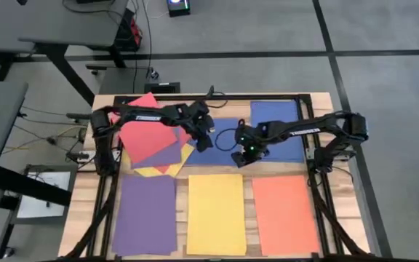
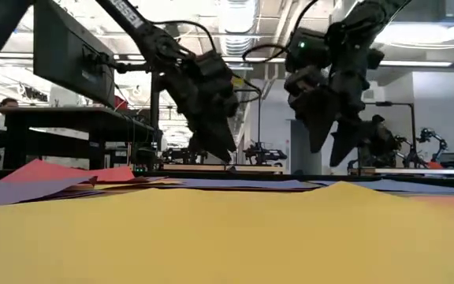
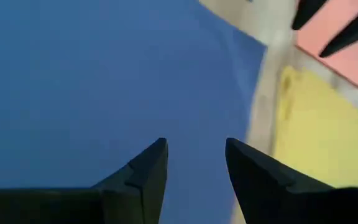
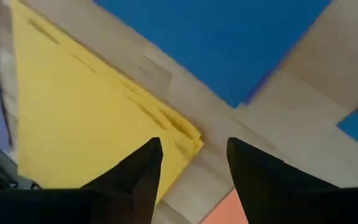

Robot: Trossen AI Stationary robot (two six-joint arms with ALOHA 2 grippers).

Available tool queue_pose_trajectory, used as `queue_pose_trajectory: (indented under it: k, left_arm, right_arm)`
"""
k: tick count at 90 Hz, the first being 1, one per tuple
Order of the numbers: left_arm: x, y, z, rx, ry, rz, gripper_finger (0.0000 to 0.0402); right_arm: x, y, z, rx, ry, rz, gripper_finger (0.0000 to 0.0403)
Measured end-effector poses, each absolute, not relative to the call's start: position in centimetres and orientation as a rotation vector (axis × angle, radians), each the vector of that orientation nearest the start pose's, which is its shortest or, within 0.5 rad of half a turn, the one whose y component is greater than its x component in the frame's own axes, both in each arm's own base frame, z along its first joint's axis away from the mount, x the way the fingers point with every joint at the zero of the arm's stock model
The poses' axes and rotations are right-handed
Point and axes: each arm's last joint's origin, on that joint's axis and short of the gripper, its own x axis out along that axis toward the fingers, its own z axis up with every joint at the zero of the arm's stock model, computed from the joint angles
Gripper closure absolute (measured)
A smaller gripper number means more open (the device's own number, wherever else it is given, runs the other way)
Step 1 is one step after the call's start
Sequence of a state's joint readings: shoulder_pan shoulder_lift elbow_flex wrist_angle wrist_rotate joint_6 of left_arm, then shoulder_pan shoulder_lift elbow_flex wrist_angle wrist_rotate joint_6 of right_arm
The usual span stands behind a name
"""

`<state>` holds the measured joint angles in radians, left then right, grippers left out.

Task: Organize paper
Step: Stack the blue paper on top of the blue paper

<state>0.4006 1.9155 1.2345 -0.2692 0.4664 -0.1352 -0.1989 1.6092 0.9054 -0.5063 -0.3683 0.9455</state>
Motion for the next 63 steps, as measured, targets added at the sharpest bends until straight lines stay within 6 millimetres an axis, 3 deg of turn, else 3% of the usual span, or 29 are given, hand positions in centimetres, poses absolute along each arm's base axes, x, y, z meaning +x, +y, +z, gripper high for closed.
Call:
queue_pose_trajectory:
  k: [17,35,63]
  left_arm:
    - [36.9,13.9,15.0,-0.519,0.918,-0.017,0.0257]
    - [37.1,13.5,15.0,-0.469,0.917,-0.048,0.0258]
    - [37.1,13.5,15.0,-0.455,0.918,-0.055,0.0258]
  right_arm:
    - [29.3,-4.6,15.0,1.176,1.196,-0.437,0.0227]
    - [29.8,-4.7,13.7,1.212,1.2,-0.479,0.0227]
    - [29.4,-4.7,14.0,1.223,1.226,-0.496,0.0227]
